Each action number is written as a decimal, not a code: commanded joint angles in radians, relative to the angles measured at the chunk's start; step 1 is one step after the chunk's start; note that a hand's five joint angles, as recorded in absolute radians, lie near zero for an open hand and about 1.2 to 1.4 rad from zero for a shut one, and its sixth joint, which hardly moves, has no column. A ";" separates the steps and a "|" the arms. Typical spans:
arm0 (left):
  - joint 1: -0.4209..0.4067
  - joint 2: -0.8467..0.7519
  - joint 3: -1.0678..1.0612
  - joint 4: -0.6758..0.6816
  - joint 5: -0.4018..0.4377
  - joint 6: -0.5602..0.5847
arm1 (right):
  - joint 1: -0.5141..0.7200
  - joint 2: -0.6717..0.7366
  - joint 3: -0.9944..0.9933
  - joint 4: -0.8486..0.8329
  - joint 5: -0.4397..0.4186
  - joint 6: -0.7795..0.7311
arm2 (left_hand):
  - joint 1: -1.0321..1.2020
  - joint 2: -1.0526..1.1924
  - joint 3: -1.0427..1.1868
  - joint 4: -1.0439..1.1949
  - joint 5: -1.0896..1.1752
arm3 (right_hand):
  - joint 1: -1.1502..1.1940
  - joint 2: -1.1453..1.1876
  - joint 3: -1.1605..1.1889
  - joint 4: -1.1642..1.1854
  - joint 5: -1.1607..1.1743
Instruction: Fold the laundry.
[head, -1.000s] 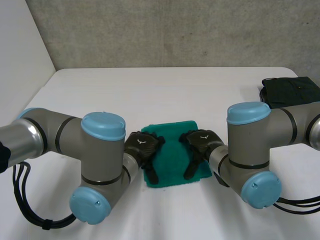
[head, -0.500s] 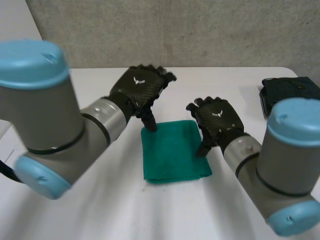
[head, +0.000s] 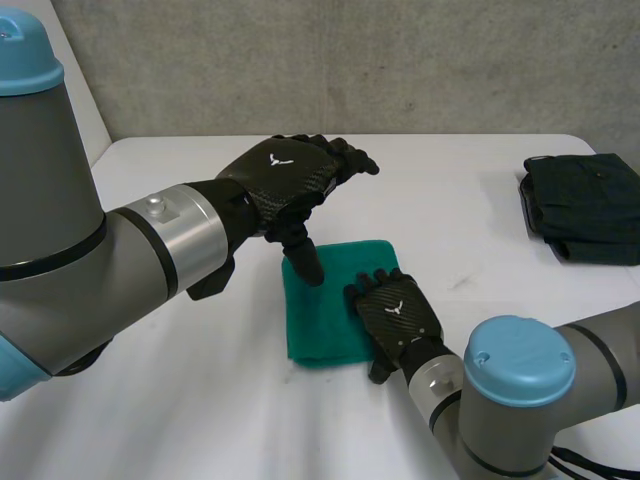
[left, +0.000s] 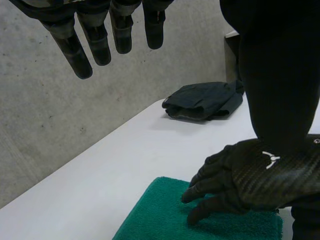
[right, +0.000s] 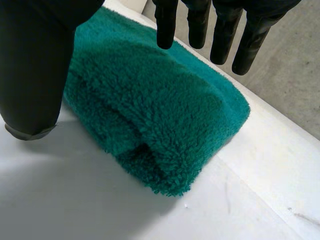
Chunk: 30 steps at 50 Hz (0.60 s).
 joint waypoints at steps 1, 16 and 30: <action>0.000 -0.001 -0.009 0.006 -0.002 0.000 | 0.005 0.043 -0.027 -0.067 -0.002 -0.060 | -0.009 -0.010 -0.018 -0.010 -0.026 | 0.129 0.109 0.116 0.095 0.090; 0.000 -0.007 -0.012 0.007 -0.003 -0.005 | 0.015 0.127 -0.125 -0.076 0.001 -0.086 | -0.006 -0.007 -0.015 -0.007 -0.023 | 0.255 0.235 0.242 0.221 0.216; 0.005 -0.010 -0.012 0.007 -0.003 -0.006 | 0.015 0.182 -0.238 -0.069 0.004 -0.093 | -0.003 -0.004 -0.012 -0.004 -0.020 | 0.282 0.262 0.268 0.248 0.243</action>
